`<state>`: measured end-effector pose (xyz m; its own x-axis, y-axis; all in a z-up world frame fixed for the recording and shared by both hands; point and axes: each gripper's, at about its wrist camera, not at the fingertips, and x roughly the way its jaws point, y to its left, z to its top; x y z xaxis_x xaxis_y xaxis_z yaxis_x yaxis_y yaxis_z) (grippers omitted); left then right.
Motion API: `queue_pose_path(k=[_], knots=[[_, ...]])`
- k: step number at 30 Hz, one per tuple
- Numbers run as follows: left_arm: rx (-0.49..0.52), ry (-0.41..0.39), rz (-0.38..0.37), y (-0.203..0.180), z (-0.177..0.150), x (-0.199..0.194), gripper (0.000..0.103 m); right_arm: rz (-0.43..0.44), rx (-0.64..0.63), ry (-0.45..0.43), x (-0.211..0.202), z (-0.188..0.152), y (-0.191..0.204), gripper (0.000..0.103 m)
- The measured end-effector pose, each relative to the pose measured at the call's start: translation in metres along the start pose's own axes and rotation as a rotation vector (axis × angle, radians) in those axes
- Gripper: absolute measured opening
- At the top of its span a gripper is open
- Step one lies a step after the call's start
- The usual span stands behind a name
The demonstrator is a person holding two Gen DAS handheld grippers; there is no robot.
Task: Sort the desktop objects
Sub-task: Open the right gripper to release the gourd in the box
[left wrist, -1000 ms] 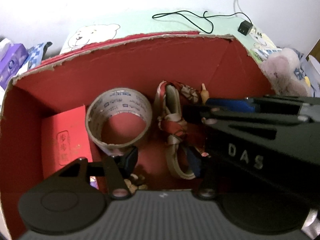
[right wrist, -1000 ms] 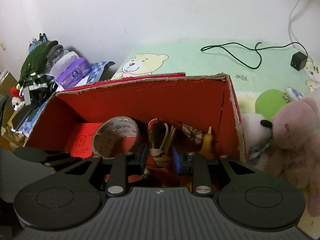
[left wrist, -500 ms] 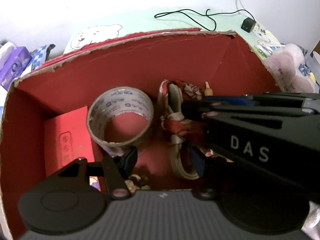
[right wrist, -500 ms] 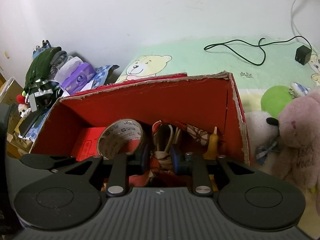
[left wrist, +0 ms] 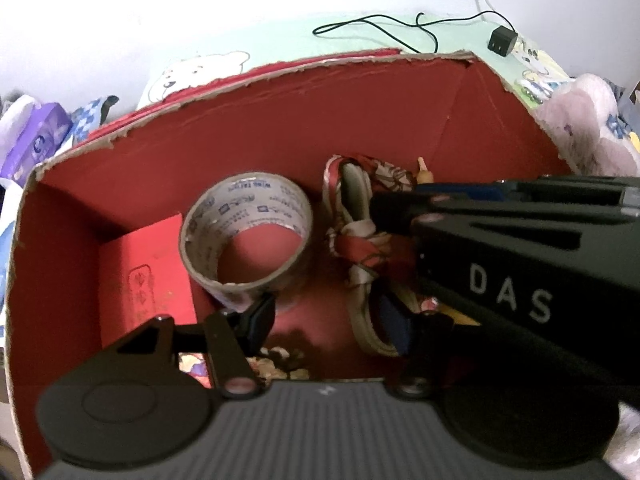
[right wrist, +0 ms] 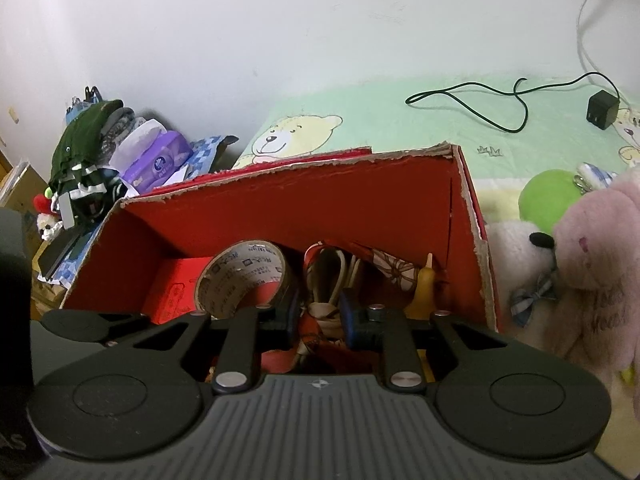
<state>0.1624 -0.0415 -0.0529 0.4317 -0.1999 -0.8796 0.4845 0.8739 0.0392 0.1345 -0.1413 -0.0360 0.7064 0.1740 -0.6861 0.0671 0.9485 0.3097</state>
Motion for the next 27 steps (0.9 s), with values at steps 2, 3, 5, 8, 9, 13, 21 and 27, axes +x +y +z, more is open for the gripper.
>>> queue_pose_path(k=[2,3,5,8,9,13,21,27], knots=[[0.002,0.000,0.003,0.000,0.000,0.000,0.063,0.004,0.004,-0.005,-0.001,-0.001,-0.001,0.022],[0.002,0.000,0.004,-0.001,0.000,0.000,0.063,0.004,0.003,-0.005,-0.001,-0.001,0.000,0.022],[0.006,-0.001,0.007,-0.001,-0.001,0.000,0.063,0.006,0.000,-0.003,-0.001,0.000,0.000,0.022],[0.015,0.004,0.016,-0.002,0.000,0.001,0.064,0.021,0.001,0.002,-0.001,0.000,-0.001,0.023],[0.010,0.007,0.018,-0.002,0.000,0.001,0.065,0.023,0.001,0.005,0.000,0.000,-0.001,0.023],[-0.005,0.024,0.023,-0.001,0.002,0.003,0.065,0.020,-0.008,0.018,0.001,0.000,0.001,0.023],[-0.054,0.012,0.071,0.002,0.004,-0.003,0.069,0.025,-0.033,0.052,0.004,0.001,0.002,0.024],[-0.062,-0.043,0.229,-0.009,0.000,-0.029,0.078,0.039,-0.034,0.045,0.001,0.001,0.001,0.024]])
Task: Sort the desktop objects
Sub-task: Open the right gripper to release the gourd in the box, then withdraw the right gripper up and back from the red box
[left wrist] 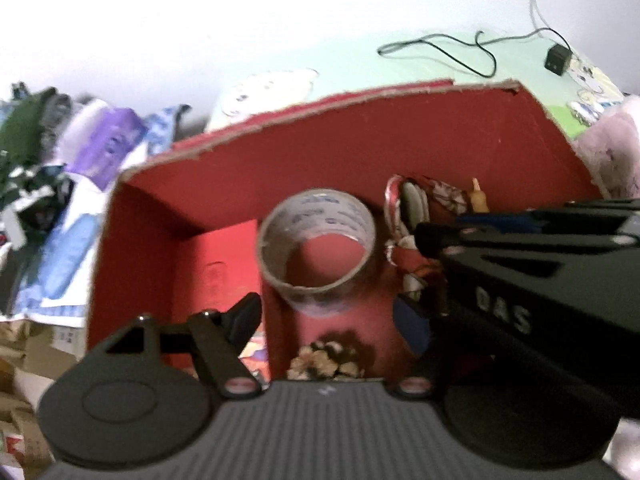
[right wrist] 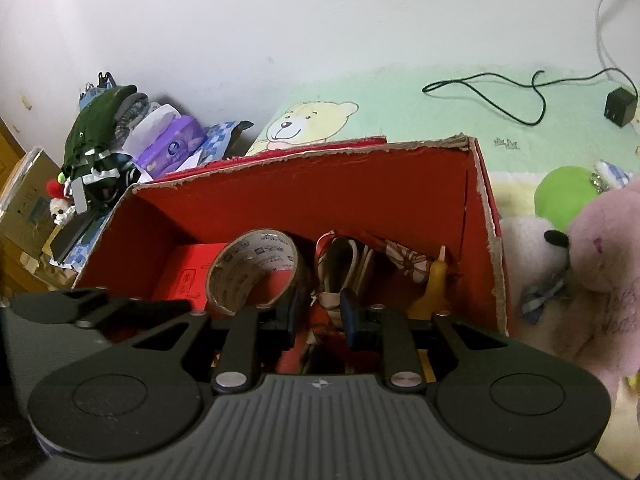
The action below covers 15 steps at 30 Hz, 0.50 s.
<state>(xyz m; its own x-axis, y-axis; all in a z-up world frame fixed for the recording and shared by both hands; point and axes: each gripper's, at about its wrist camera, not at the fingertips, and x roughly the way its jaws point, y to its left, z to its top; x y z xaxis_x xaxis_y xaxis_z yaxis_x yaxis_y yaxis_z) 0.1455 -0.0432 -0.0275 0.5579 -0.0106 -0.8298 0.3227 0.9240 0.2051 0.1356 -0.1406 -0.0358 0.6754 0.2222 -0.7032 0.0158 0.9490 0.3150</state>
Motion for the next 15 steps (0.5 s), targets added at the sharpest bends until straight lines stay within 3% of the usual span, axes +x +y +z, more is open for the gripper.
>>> queue_pose_path(k=[3,8,15], knots=[[-0.026,-0.034,0.074,0.000,-0.004,-0.015,0.085,0.010,0.007,-0.016,-0.001,0.000,-0.002,0.024],[-0.113,-0.049,0.148,0.011,-0.012,-0.032,0.085,0.019,0.000,-0.022,-0.004,0.001,-0.002,0.026],[-0.184,-0.036,0.153,0.018,-0.021,-0.043,0.089,0.005,0.037,-0.031,-0.016,-0.004,0.000,0.030]])
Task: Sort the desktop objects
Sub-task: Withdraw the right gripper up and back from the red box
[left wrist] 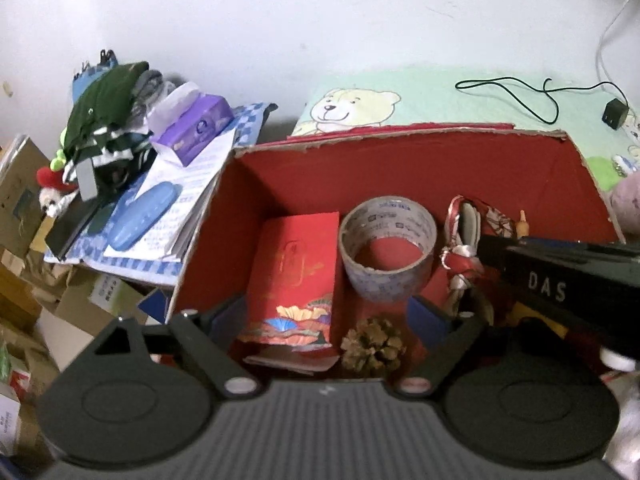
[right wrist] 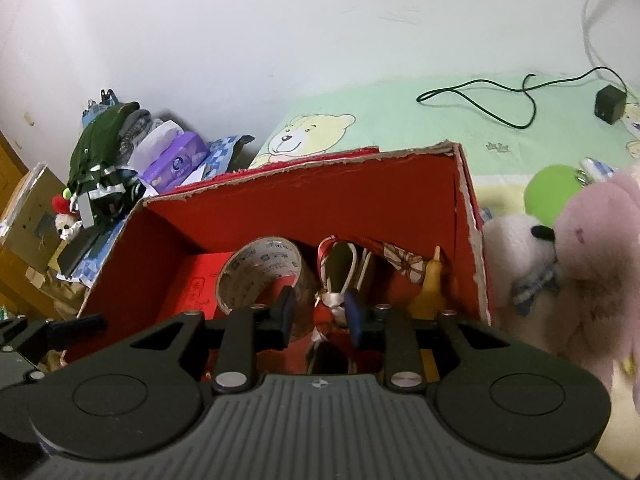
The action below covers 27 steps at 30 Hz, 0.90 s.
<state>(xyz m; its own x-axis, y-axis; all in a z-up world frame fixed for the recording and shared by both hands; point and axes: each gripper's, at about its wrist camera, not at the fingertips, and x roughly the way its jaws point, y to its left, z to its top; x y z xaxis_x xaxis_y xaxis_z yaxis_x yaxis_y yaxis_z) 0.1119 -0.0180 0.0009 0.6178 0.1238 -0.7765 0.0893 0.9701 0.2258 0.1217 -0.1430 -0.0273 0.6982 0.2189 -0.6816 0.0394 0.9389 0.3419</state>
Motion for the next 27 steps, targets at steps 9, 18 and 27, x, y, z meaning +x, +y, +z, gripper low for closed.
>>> queue_pose_path(k=[9,18,27], knots=[[-0.005,0.012,-0.076,0.011,-0.008,-0.014,0.102,-0.057,-0.001,-0.034,-0.027,-0.012,0.014,0.047],[0.001,0.004,-0.105,0.029,-0.016,-0.022,0.103,-0.120,0.030,-0.091,-0.052,-0.020,0.025,0.050],[0.028,0.004,-0.094,0.046,-0.022,-0.029,0.102,-0.223,0.003,-0.126,-0.062,-0.035,0.050,0.058]])
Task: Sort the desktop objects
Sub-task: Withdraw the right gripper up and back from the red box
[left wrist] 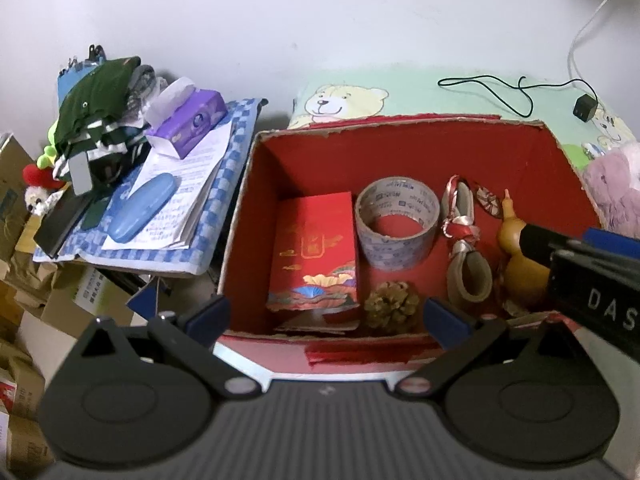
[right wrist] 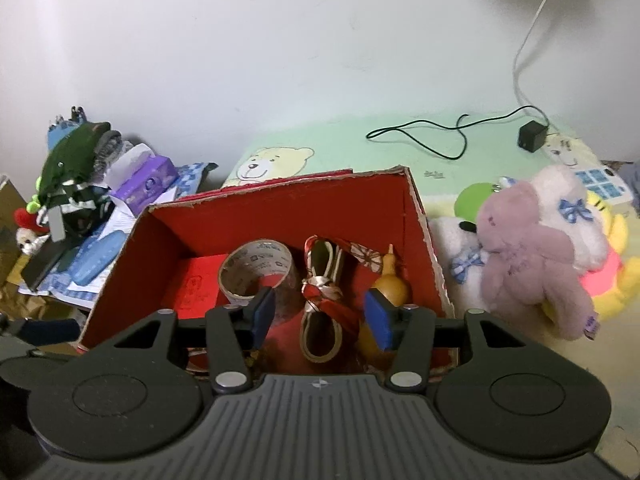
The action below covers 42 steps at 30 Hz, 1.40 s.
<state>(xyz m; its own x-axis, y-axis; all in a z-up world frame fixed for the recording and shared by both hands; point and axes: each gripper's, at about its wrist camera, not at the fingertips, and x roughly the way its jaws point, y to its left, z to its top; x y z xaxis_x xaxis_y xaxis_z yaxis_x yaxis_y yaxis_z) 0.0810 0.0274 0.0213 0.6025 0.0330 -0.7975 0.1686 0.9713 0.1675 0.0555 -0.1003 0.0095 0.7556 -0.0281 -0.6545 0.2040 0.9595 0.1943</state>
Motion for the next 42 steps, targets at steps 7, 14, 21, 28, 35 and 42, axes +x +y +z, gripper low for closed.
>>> queue_pose_path(k=[7,14,21,28,35,42], knots=[[0.003,0.011,-0.044,0.005,-0.001,-0.003,0.103,-0.023,0.028,-0.004,-0.010,-0.004,0.003,0.058],[-0.002,0.034,-0.124,0.012,0.000,-0.006,0.102,-0.029,0.049,-0.015,-0.020,-0.006,0.008,0.057],[0.013,0.004,-0.117,0.013,0.005,-0.011,0.102,-0.049,0.064,-0.040,-0.024,-0.008,0.011,0.057],[0.030,0.023,-0.091,0.011,0.015,-0.009,0.102,-0.072,0.062,-0.046,-0.023,-0.001,0.009,0.058],[0.045,0.059,-0.100,-0.001,0.020,-0.007,0.102,-0.092,0.036,-0.008,-0.022,0.005,0.000,0.059],[0.035,0.067,-0.080,-0.004,0.020,-0.003,0.102,-0.098,0.029,0.004,-0.020,0.009,-0.012,0.059]])
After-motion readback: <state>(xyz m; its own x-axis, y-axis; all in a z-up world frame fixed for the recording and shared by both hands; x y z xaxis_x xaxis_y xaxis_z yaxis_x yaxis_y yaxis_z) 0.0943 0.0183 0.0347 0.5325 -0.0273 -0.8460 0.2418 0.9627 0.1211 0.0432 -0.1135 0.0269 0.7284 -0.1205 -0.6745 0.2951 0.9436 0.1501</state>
